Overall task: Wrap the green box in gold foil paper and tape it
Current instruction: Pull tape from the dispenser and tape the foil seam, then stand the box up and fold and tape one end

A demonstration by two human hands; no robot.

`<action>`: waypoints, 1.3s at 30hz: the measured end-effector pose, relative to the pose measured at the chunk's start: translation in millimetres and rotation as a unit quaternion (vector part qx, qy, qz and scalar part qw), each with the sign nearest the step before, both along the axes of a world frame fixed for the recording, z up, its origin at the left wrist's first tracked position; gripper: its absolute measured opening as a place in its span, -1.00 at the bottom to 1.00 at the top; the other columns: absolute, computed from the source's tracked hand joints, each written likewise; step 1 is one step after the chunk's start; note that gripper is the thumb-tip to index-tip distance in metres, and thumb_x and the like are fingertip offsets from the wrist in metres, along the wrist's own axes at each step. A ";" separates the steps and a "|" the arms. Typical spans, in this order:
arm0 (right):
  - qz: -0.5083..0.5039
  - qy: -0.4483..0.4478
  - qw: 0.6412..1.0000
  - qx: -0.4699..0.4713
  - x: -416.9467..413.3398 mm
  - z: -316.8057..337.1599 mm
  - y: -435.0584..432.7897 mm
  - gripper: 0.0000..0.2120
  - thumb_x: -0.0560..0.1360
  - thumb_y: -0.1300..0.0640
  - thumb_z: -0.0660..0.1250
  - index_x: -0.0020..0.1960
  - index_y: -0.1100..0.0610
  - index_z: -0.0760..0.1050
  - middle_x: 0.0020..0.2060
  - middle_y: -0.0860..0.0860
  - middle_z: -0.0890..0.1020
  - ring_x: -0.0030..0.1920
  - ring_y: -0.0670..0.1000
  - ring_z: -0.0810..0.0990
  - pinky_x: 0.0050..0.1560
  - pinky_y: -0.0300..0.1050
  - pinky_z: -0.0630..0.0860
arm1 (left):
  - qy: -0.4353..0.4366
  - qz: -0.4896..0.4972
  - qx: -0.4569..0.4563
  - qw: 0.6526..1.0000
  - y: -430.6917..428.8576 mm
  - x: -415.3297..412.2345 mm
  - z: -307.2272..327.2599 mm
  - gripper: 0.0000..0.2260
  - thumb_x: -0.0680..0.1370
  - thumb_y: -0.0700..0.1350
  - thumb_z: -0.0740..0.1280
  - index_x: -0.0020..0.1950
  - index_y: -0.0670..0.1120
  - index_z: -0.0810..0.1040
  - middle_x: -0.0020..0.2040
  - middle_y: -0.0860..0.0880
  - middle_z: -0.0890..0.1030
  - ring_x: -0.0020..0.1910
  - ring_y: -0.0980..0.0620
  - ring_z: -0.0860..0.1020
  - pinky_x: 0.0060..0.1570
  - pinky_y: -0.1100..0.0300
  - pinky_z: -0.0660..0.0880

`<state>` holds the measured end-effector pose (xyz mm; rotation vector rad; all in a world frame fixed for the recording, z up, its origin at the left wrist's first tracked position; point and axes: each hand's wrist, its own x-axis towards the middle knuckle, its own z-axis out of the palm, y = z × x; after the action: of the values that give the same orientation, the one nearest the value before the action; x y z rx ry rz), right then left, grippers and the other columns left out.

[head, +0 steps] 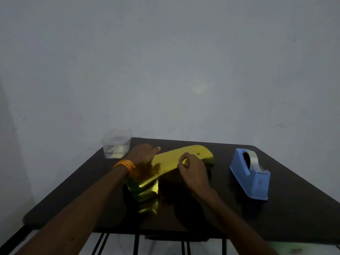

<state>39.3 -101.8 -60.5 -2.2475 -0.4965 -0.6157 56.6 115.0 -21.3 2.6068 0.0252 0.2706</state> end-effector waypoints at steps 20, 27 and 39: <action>0.181 0.119 0.970 0.112 6.7 -24.8 -44.1 -0.36 0.48 0.38 0.42 0.45 0.00 0.31 0.26 0.10 0.55 0.10 -0.06 0.62 0.06 -0.21 0.59 | 0.117 0.018 -0.459 0.880 1.0 -30.0 -17.8 -0.17 0.37 0.59 0.03 0.21 -0.06 0.56 -0.11 -0.18 0.62 -0.18 -0.11 0.58 -0.18 0.05 0.53; 0.196 0.094 0.957 0.193 10.1 22.8 -48.9 -0.35 0.30 0.15 0.64 0.32 0.02 0.46 0.08 0.04 0.64 0.05 -0.06 0.67 0.01 -0.14 0.61 | 0.035 -0.004 -0.571 0.820 -7.0 -35.1 21.8 -0.62 0.58 0.05 0.13 0.24 -0.17 0.47 -0.24 -0.23 0.57 -0.33 -0.11 0.56 -0.32 0.18 0.47; 0.196 0.184 0.947 0.174 12.8 63.2 -60.7 -0.74 0.59 -0.10 0.24 0.21 -0.05 0.52 0.18 0.02 0.59 0.11 -0.06 0.56 0.06 -0.06 0.53 | 0.003 -0.149 -0.344 0.927 -12.2 -35.0 34.4 -0.39 0.22 0.05 0.55 0.26 0.08 0.52 0.09 -0.08 0.67 0.12 -0.05 0.57 -0.02 0.09 0.42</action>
<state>52.2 -162.5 2.7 -1.8005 -0.5712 -0.0628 21.6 102.9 13.1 1.8771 -0.2335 0.1128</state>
